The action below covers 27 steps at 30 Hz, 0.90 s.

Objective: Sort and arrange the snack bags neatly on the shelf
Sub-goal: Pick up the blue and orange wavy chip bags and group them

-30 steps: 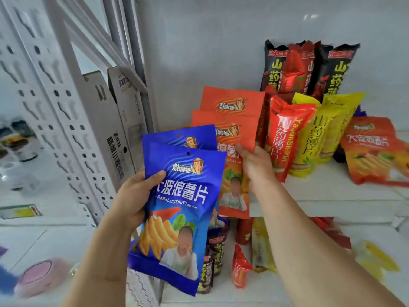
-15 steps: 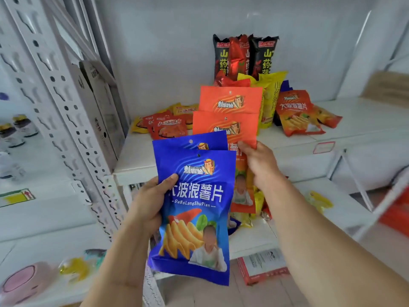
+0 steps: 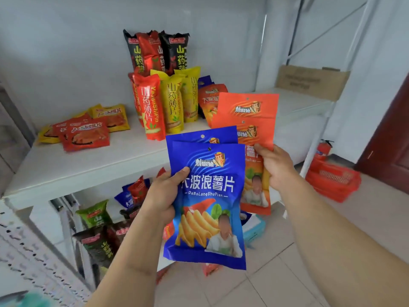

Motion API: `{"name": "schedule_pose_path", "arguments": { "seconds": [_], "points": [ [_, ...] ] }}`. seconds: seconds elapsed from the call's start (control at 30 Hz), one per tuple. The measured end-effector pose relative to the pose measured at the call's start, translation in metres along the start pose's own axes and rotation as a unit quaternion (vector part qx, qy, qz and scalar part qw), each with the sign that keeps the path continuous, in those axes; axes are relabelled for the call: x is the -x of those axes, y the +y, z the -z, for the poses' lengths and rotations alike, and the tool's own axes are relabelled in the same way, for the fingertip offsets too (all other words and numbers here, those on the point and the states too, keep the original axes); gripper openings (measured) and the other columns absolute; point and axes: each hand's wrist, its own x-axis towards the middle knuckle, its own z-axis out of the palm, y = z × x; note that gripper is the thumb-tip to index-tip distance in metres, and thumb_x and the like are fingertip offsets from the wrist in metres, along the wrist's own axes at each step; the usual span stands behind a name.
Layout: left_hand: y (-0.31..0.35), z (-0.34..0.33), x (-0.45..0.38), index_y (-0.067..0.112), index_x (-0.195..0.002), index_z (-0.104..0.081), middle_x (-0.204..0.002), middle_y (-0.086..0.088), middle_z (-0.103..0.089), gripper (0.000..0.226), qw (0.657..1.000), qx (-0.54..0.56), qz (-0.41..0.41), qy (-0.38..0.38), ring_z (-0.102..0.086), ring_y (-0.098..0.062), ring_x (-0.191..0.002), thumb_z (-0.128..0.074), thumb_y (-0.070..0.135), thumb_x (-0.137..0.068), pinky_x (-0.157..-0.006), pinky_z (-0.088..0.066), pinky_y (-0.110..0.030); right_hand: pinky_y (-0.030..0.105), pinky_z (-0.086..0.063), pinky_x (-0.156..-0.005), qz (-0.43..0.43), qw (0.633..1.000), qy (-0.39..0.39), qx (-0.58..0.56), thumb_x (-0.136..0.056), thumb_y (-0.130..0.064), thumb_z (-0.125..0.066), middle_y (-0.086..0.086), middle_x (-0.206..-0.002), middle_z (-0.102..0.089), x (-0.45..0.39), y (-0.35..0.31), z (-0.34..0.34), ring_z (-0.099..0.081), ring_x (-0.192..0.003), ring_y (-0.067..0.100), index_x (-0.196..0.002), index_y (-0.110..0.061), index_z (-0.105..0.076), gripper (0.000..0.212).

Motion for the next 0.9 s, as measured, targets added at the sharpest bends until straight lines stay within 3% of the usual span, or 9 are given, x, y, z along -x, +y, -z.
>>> {"name": "schedule_pose_path", "arguments": {
  "seconds": [0.3,0.4,0.5,0.63,0.9],
  "points": [
    [-0.036,-0.158,-0.101,0.003,-0.118,-0.064,-0.101,-0.015,-0.078,0.029,1.000,-0.015,-0.001,0.010,-0.076,-0.027,-0.081,-0.065,0.022,-0.096,-0.070,-0.061,-0.038,0.050,-0.059,-0.084,0.001,1.000,0.001,0.002,-0.091,-0.035,-0.069,0.006,-0.097,-0.077,-0.135,-0.034,0.114,-0.075,-0.087,0.025,-0.108,-0.015,-0.067,0.026],
    [-0.042,-0.210,-0.133,0.004,-0.116,-0.065,-0.100,-0.014,-0.078,0.026,1.000,0.000,-0.005,0.015,-0.076,-0.025,-0.078,-0.065,0.022,-0.097,-0.062,-0.061,-0.034,0.052,-0.059,-0.083,0.001,1.000,-0.002,0.008,-0.092,-0.030,-0.068,0.008,-0.096,-0.077,-0.187,-0.051,0.147,-0.075,-0.086,0.028,-0.105,-0.014,-0.068,0.021],
    [-0.044,-0.254,-0.166,0.005,-0.114,-0.065,-0.098,-0.014,-0.078,0.025,1.000,0.001,-0.008,0.022,-0.076,-0.025,-0.077,-0.065,0.023,-0.097,-0.065,-0.061,-0.036,0.051,-0.059,-0.083,0.008,1.000,0.005,0.005,-0.092,-0.027,-0.068,0.009,-0.096,-0.077,-0.235,-0.068,0.174,-0.075,-0.085,0.027,-0.100,-0.014,-0.068,0.015],
    [-0.044,-0.301,-0.213,0.003,-0.118,-0.065,-0.101,-0.015,-0.078,0.030,0.999,-0.003,-0.015,0.033,-0.076,-0.029,-0.084,-0.066,0.022,-0.095,-0.074,-0.061,-0.040,0.053,-0.059,-0.083,0.008,1.000,0.009,0.011,-0.092,-0.029,-0.069,0.009,-0.097,-0.077,-0.299,-0.081,0.199,-0.075,-0.086,0.029,-0.102,-0.014,-0.069,0.019],
    [-0.036,-0.369,-0.334,0.003,-0.114,-0.066,-0.092,-0.012,-0.079,0.025,0.999,0.011,-0.041,0.030,-0.076,-0.024,-0.072,-0.067,0.019,-0.095,-0.062,-0.062,-0.035,0.045,-0.061,-0.079,0.032,0.999,0.002,0.002,-0.093,-0.029,-0.067,0.007,-0.099,-0.076,-0.424,-0.096,0.211,-0.075,-0.086,0.026,-0.103,-0.015,-0.068,0.018]
  ]
}}
